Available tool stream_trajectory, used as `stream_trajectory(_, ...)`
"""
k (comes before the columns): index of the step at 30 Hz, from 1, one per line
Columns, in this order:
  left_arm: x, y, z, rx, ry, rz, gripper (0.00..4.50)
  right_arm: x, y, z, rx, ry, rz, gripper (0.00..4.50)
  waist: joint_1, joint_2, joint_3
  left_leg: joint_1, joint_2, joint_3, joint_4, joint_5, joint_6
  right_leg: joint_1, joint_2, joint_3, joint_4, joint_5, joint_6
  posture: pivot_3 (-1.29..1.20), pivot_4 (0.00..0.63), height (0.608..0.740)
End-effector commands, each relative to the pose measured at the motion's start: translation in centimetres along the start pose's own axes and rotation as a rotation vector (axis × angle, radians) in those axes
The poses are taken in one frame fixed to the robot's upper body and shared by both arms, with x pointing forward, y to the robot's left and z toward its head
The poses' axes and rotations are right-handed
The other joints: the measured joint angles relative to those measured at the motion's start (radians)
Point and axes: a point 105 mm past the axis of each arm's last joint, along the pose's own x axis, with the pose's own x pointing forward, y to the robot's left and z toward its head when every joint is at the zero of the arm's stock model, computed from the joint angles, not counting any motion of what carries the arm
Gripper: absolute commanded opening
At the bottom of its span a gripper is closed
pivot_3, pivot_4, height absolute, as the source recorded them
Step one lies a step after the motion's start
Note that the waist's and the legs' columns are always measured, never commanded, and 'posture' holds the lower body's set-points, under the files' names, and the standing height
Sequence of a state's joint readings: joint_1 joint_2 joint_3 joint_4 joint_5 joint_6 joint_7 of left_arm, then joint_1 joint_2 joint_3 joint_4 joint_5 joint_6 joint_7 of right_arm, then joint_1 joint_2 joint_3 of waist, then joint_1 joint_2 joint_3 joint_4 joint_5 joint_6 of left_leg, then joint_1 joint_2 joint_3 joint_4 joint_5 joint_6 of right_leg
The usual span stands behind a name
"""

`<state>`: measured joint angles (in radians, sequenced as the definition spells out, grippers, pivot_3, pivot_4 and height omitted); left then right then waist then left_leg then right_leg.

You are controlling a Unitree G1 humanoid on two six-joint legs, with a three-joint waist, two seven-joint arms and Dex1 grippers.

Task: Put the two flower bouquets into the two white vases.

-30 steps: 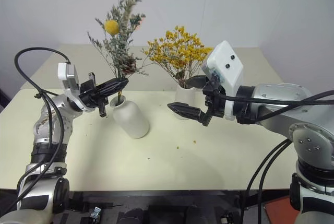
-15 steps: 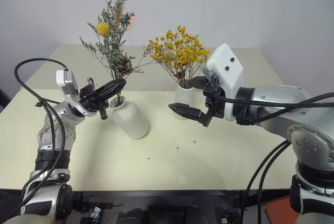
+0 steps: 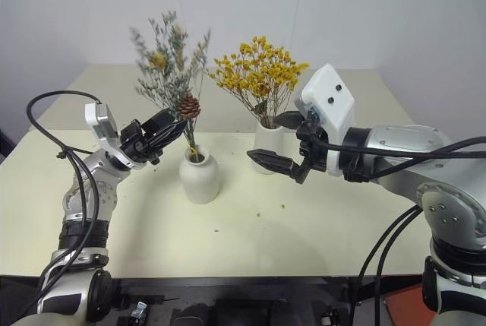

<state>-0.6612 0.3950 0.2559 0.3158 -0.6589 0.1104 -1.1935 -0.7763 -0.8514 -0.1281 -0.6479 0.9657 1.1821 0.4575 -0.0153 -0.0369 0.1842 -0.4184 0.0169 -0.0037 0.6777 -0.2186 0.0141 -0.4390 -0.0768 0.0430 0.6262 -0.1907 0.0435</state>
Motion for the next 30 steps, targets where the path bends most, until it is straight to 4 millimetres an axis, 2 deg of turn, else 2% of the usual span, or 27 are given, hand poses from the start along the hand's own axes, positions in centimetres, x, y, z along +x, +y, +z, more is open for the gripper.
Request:
stream_trajectory(1, 0.2, -0.5, 1.9, 0.058, -0.048, -0.036, 3.34, -0.4, 0.0, 0.8, -0.045, -0.033, -0.016, 4.50, 0.001, 0.000, 0.000, 0.000, 0.000, 0.000, 0.000, 0.000, 0.000, 0.000, 0.000, 0.000, 0.000, 0.000, 0.000, 0.00, 0.150, 0.740)
stream_trajectory(5, 0.3, -1.2, 2.1, 0.078, -0.025, -0.085, 4.49, -0.4, -0.1, 0.8, -0.041, -0.034, -0.018, 4.50, 0.000, 0.000, 0.000, 0.000, 0.000, 0.000, 0.000, 0.000, 0.000, 0.000, 0.000, 0.000, 0.000, 0.000, 0.000, 0.00, 0.150, 0.740)
stream_trajectory(9, 0.5, -1.7, 2.9, 0.088, -0.041, -0.113, 4.49, -0.3, -0.1, 0.7, -0.039, -0.035, -0.017, 4.50, 0.001, 0.000, 0.000, 0.000, 0.000, 0.000, 0.000, 0.000, 0.000, 0.000, 0.000, 0.000, 0.000, 0.000, 0.000, 0.00, 0.150, 0.740)
stream_trajectory(13, -0.1, -2.0, 3.4, 0.092, -0.028, -0.123, 4.49, -0.3, -0.1, 0.7, -0.039, -0.038, -0.017, 4.50, 0.000, 0.000, 0.000, 0.000, 0.000, 0.000, 0.000, 0.000, 0.000, 0.000, 0.000, 0.000, 0.000, 0.000, 0.000, 0.00, 0.150, 0.740)
stream_trajectory(23, -4.3, -1.9, 5.5, 0.076, 0.033, -0.005, 4.49, -0.9, 0.4, 0.6, -0.043, -0.034, 0.009, 4.50, -0.002, 0.000, 0.000, 0.001, 0.001, 0.000, -0.001, 0.000, 0.000, 0.000, 0.000, 0.000, -0.001, -0.001, 0.000, 0.00, 0.150, 0.740)
stream_trajectory(26, -5.0, -1.7, 6.8, 0.094, 0.032, 0.034, 4.49, -1.1, 0.6, 0.4, -0.046, -0.025, 0.019, 4.50, 0.002, 0.000, 0.000, 0.001, 0.001, 0.000, 0.000, 0.000, 0.000, 0.000, 0.000, 0.000, -0.001, -0.001, 0.001, 0.00, 0.150, 0.740)
stream_trajectory(30, -5.7, -2.5, 7.7, 0.134, 0.148, 0.008, 4.49, -1.7, 1.1, 0.3, -0.057, -0.023, 0.047, 4.50, 0.001, 0.000, 0.000, 0.001, 0.001, 0.000, -0.001, 0.000, 0.000, 0.000, 0.000, 0.000, -0.002, -0.002, 0.002, 0.00, 0.150, 0.740)
